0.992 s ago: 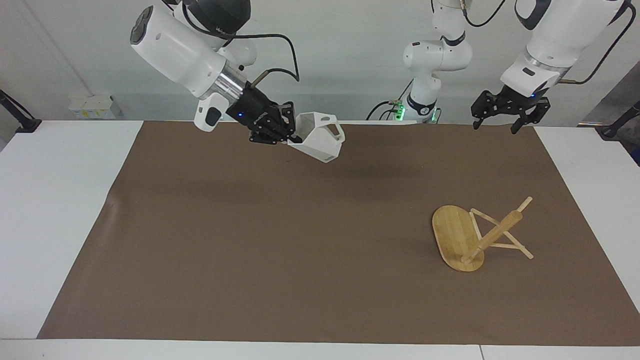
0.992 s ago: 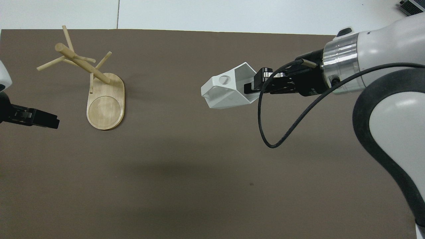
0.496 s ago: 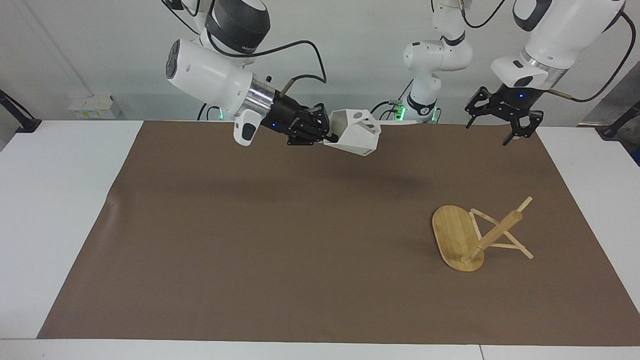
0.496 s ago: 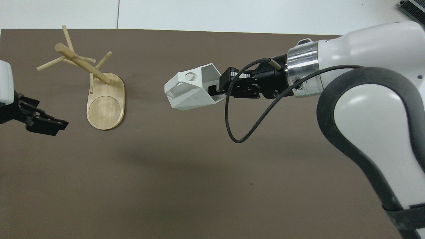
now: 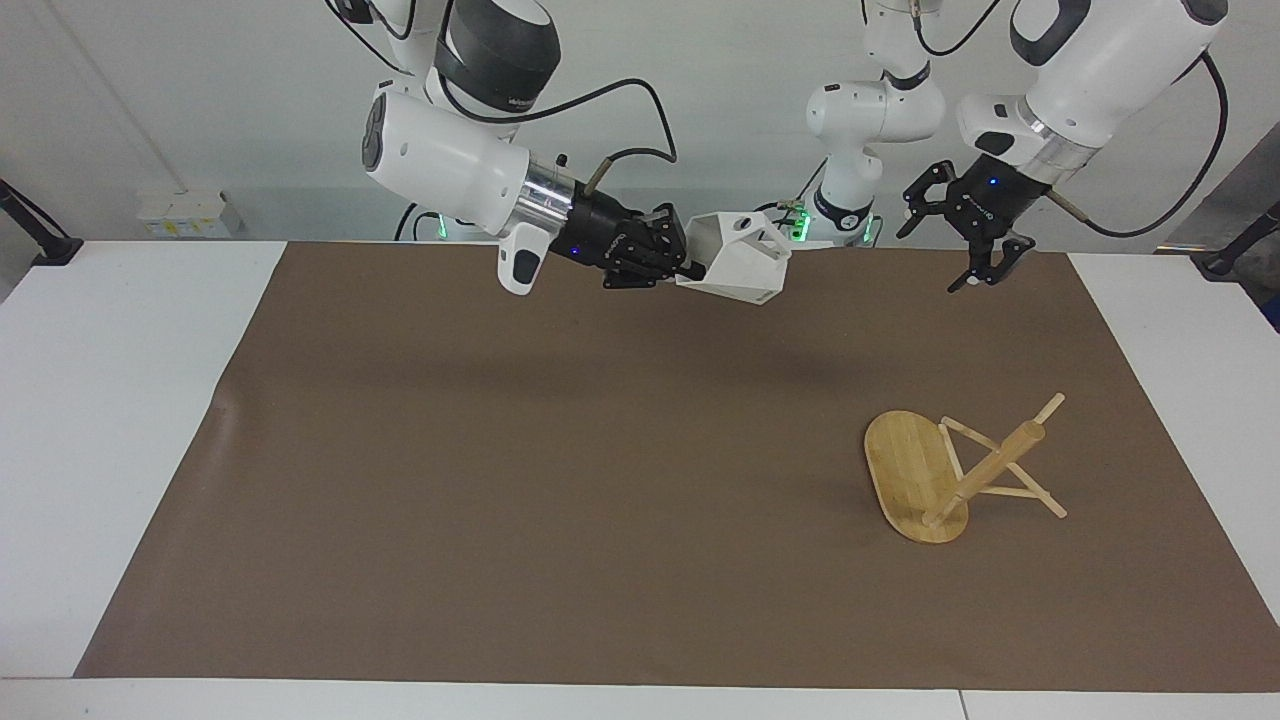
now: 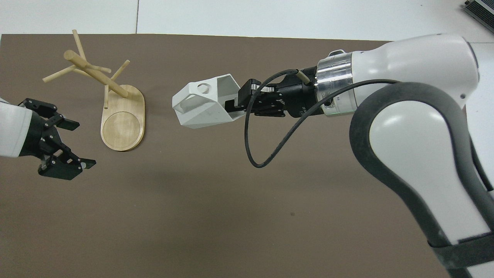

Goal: Hang cup on rack
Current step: 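Carry the cup toward the left gripper while the left gripper reaches forward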

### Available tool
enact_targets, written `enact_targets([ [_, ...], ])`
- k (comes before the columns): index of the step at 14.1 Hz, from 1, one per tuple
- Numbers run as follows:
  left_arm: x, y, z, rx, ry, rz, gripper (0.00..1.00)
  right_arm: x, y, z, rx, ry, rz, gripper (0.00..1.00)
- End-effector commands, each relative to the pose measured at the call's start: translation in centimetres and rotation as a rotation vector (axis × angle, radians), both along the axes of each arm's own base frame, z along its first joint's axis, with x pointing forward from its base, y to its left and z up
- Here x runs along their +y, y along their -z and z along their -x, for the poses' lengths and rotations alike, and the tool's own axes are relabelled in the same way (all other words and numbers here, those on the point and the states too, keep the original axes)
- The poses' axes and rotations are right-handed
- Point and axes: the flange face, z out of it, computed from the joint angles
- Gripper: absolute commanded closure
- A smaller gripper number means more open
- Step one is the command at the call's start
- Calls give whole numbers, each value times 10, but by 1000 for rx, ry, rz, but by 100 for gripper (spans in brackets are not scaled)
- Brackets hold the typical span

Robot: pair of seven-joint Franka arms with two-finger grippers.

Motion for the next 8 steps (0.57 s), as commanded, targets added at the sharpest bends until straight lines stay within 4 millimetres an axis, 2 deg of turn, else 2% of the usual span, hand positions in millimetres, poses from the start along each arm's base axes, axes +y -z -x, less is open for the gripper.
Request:
enact_targets([
  [1,-51,-9,8,-101,71,42,0,33,5,7,20,75,-50,100],
  [2,-95,-12,14,-193,110,50,0,39,5,9,17,79,-54,100],
  [3,-108,0,18,-194,77,51,0,40,7,9,20,79,-54,100],
  [4,-110,-1,22,-177,82,47,0,40,7,9,27,80,-54,100],
  [8,-99,-5,18,-180,119,56,0,40,7,9,25,81,-53,100],
])
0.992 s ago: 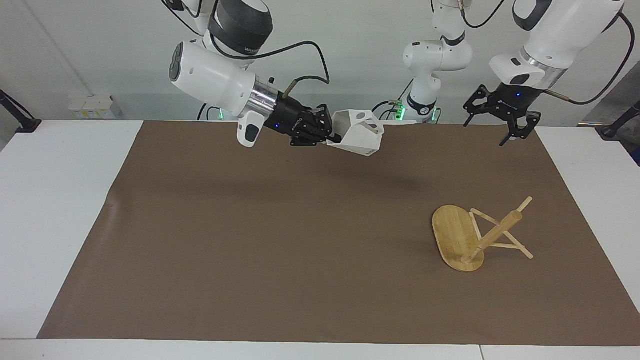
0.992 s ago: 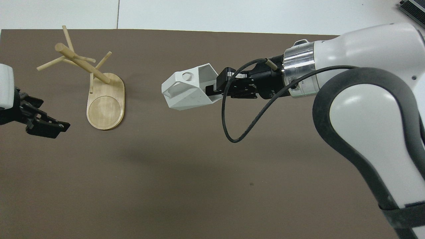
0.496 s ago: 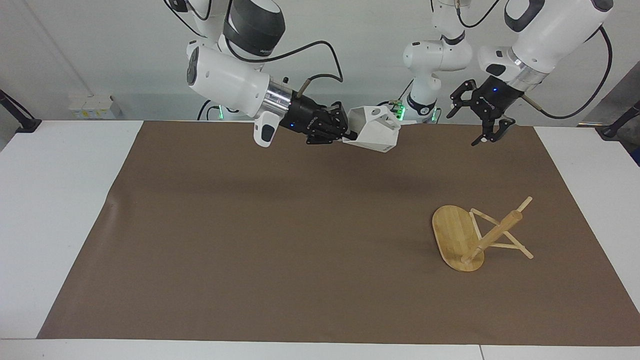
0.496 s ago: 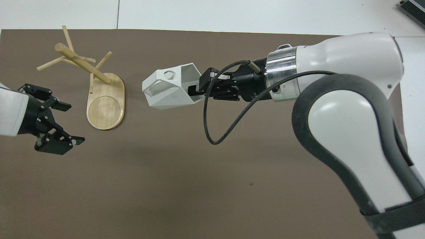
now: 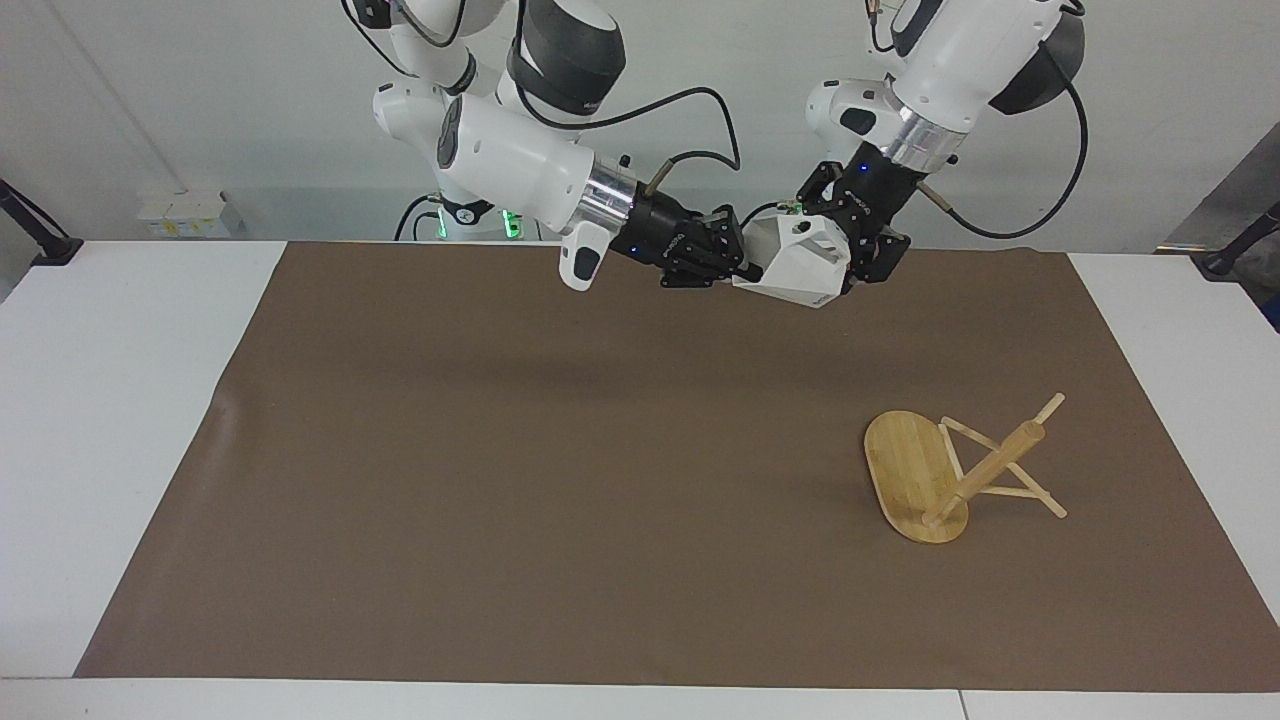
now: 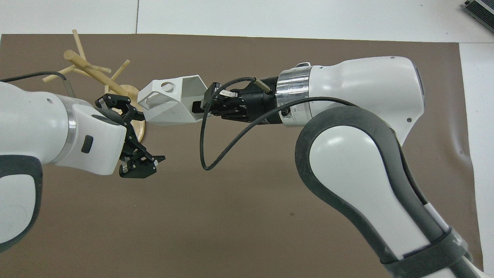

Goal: Hang cup on rack
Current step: 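Grasp the white cup with the left gripper beside the right gripper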

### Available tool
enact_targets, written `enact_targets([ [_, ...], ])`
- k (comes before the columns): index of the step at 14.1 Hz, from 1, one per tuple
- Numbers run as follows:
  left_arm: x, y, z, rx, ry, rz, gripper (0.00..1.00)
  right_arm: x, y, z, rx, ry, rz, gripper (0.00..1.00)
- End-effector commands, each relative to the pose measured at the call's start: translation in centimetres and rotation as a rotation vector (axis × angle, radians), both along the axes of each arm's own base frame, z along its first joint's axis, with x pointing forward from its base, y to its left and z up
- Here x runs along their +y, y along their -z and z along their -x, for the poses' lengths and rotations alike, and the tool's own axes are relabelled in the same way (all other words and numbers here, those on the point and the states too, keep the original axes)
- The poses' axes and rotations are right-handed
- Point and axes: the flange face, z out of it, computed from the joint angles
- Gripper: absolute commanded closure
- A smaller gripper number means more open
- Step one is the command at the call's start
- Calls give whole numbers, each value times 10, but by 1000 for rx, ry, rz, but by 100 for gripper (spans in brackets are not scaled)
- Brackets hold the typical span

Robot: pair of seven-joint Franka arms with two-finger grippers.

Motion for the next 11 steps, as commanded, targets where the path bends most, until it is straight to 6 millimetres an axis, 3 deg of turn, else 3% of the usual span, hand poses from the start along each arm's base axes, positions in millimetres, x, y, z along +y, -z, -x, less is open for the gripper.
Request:
enact_targets([
  [1,18,-4,2,-23,27,8,0,-2,-2,0,17,16,-24,100],
  [5,24,-21,-19,-77,69,16,0,-3,-2,0,9,15,-22,100],
  [8,27,-11,-41,-55,71,15,0,-3,1,0,-39,-11,1,100],
  [11,21,-16,-49,-41,92,17,0,-3,3,0,-37,-9,5,100],
])
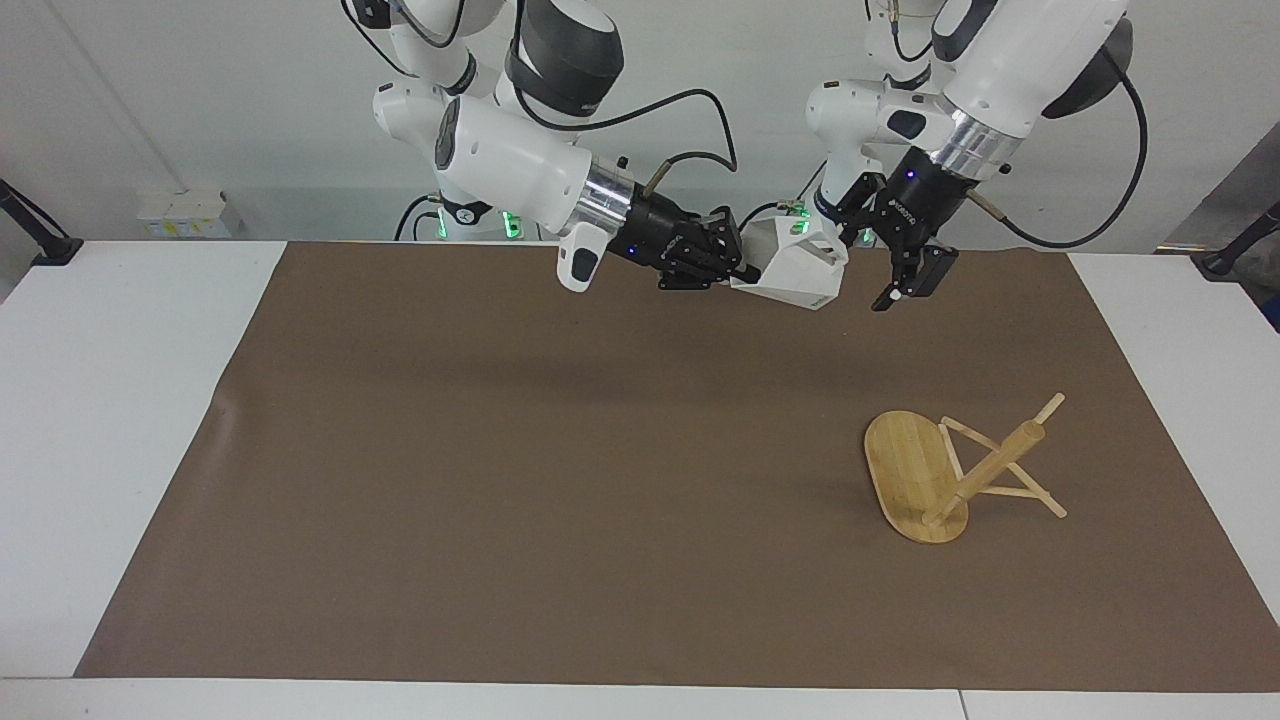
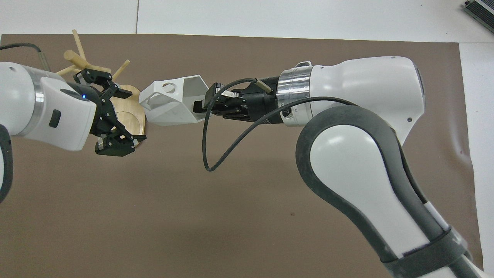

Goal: Hang cup on rack
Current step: 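Grasp the white cup with the left gripper beside the right gripper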

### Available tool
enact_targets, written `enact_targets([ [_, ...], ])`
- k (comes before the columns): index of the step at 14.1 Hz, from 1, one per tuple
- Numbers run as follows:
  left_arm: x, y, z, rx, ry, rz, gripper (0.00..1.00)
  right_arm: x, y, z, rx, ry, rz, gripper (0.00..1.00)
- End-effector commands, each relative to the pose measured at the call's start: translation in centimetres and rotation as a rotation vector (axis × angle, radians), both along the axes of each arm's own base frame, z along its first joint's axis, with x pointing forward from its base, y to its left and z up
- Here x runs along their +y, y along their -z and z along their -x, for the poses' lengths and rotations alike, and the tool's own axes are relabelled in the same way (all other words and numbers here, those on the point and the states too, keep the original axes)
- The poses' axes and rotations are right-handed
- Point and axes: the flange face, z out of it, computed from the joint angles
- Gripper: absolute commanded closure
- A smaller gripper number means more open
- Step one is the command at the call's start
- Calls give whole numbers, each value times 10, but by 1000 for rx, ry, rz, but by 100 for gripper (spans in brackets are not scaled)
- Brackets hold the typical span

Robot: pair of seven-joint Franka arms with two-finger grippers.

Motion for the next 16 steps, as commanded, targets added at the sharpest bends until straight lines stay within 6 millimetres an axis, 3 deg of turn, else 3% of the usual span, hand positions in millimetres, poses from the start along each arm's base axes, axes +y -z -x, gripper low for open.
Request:
enact_targets([
  [1,-3,-9,-13,7,29,14,0,-3,1,0,-15,5,0,100],
  [12,-16,-11,-5,37,79,40,0,1,-7,1,305,169,-128,100],
  [16,-15,-29,-11,21,51,106,0,1,-7,1,292,164,-120,100],
])
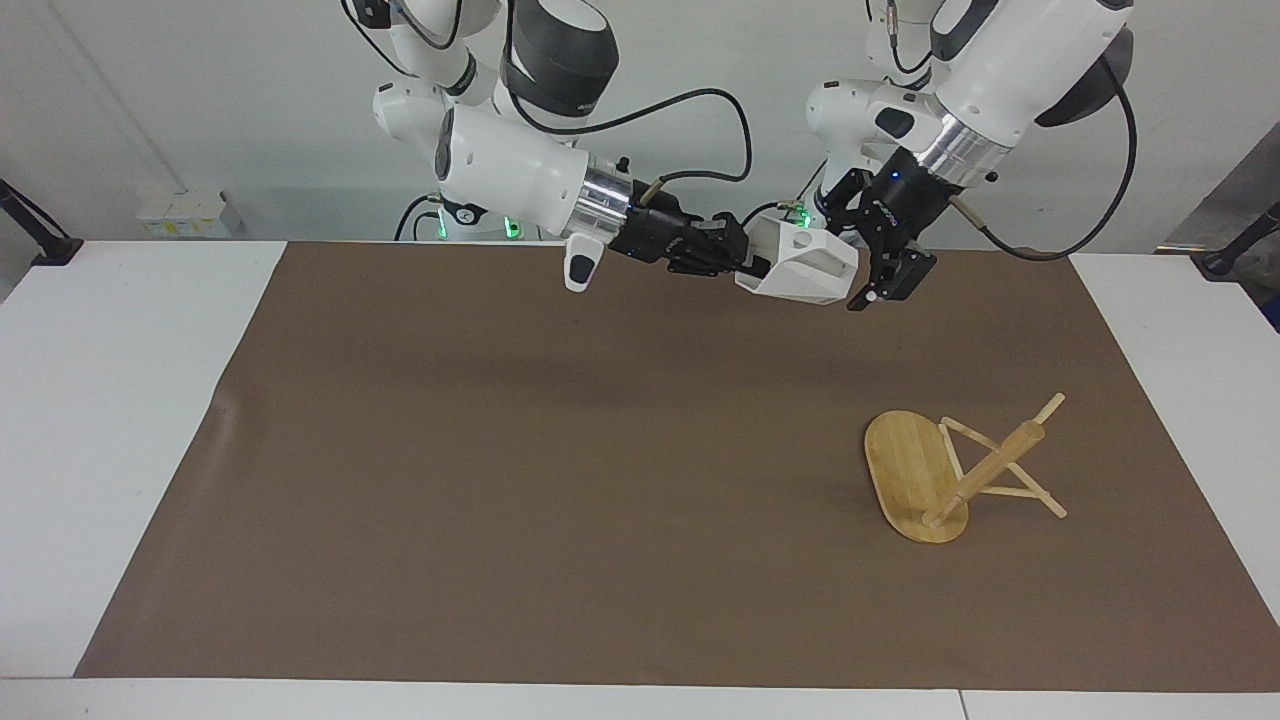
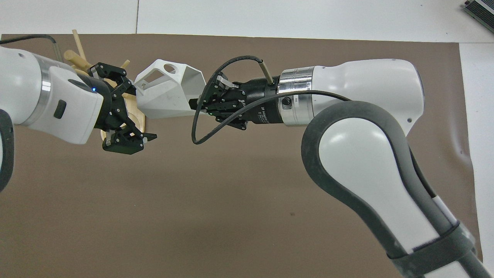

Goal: Hang cup on rack
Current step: 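Grasp the white cup with the left gripper beside the right gripper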

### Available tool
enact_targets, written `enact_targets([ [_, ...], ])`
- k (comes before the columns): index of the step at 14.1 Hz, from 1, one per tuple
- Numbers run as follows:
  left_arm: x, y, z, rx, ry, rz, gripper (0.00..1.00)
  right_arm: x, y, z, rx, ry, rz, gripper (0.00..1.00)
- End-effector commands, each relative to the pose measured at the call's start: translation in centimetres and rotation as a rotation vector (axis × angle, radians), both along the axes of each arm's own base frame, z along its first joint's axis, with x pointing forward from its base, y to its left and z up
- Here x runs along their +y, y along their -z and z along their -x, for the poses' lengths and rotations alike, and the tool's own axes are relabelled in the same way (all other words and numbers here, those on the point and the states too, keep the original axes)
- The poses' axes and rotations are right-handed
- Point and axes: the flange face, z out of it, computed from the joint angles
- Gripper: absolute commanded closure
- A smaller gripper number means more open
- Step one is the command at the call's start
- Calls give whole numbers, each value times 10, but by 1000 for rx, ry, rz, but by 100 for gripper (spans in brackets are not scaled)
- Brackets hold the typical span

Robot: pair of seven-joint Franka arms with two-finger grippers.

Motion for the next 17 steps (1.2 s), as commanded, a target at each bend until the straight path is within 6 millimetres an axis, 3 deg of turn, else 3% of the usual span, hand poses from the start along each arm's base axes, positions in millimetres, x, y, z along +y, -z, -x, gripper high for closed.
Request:
enact_targets([
  [1,3,-12,-8,3,-26,44,0,-1,-3,1,-36,-2,-6,100],
  [3,-2,-15,-9,-21,-45,57,0,-2,1,2,-184,-86,56,100],
  [7,-4,-15,-13,-52,-64,71,0,-2,5,4,-289,-158,121,100],
  [17,-11,20,-2,-9,-39,43,0,-3,7,4,-319,-182,147,100],
])
